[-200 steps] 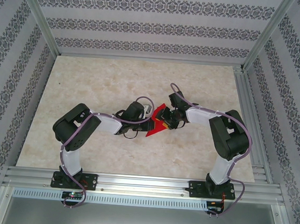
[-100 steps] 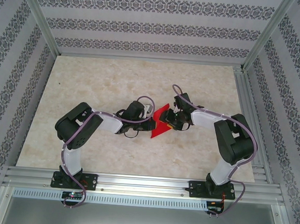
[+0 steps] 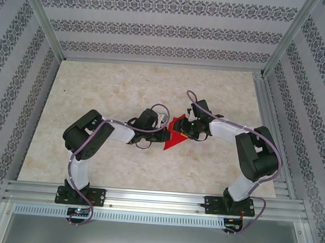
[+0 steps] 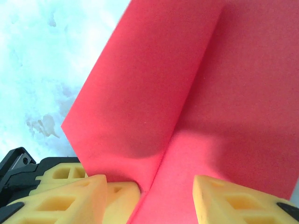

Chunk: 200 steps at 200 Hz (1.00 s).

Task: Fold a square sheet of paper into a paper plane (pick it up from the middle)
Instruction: Fourth fold the wing at the center of the table.

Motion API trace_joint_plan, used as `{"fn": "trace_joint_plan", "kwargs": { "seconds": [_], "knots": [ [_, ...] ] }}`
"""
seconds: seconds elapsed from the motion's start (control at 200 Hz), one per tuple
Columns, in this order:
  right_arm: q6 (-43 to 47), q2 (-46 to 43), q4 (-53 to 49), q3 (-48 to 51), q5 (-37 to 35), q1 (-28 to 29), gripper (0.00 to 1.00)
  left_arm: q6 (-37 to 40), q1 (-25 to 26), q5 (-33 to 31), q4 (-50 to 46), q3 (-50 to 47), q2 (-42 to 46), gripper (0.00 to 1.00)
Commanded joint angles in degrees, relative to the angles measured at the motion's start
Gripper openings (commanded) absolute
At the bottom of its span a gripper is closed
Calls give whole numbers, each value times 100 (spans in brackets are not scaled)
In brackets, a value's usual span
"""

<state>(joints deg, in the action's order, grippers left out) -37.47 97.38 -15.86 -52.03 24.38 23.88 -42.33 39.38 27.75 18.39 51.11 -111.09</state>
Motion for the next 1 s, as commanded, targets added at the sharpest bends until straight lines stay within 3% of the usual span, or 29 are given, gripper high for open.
{"fn": "trace_joint_plan", "kwargs": {
  "seconds": [0.0, 0.27, 0.784, 0.994],
  "knots": [
    [94, 152, 150, 25, 152, 20, 52, 119, -20, 212, -23, 146, -75, 5],
    [-29, 323, 488, 275, 249, -54, 58, 162, 20, 379, 10, 200, -114, 10],
    [-166, 673, -227, 121, -455, -109, 48, 179, 44, 168, 383, -161, 232, 28],
    [-232, 721, -204, 124, -439, -120, 48, 153, 36, -159, 515, -370, 383, 26]
  ]
}}
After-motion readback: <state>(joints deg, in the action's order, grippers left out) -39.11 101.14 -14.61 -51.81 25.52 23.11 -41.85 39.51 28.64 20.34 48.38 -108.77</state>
